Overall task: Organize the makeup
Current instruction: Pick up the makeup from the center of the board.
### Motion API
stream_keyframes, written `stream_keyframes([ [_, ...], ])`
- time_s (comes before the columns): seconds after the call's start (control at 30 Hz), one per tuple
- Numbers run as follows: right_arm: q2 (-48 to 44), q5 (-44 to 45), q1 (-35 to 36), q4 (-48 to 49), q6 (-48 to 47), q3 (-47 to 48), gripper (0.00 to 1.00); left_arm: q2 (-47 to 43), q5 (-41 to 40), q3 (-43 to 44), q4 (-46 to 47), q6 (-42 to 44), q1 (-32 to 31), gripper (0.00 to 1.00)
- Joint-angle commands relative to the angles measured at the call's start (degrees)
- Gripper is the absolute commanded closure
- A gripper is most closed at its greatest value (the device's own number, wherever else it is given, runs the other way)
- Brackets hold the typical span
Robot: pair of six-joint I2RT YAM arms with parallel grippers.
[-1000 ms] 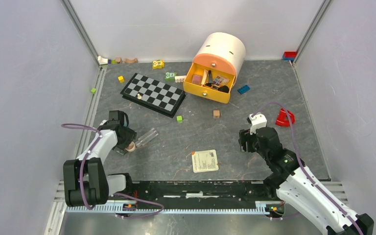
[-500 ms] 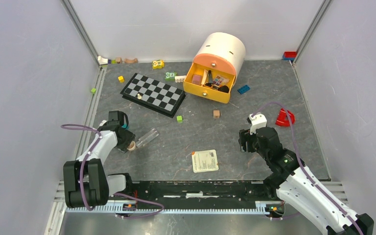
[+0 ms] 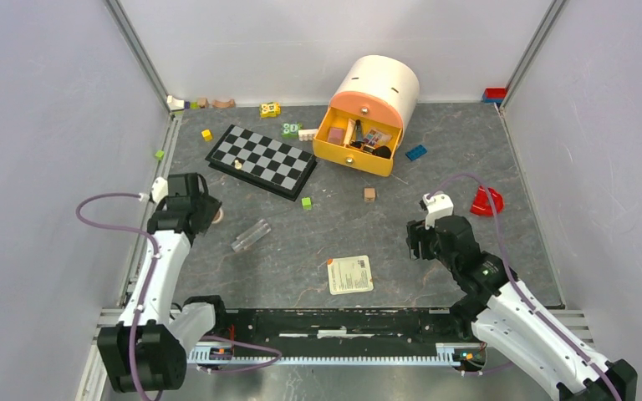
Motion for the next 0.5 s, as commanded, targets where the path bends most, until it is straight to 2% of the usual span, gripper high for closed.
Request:
stream_keyframes([
  [0.0,1.77,-0.17,0.22,3.02,-0.32,0.47,0.29,2.6,-0.63,7.41,1.41,3.34,-6.26,0.72],
  [0.2,2.59,-0.51,0.15,3.32,0.43,1.64,0.3,13.27,-7.63,19.84,3.48,4.56,-23.71,0.72],
  [0.47,-0.09,0.78,0.18,0.94,1.15,1.81,0.3,27.35,-4.76,35.07,7.76,8.26,-32.76,0.72],
])
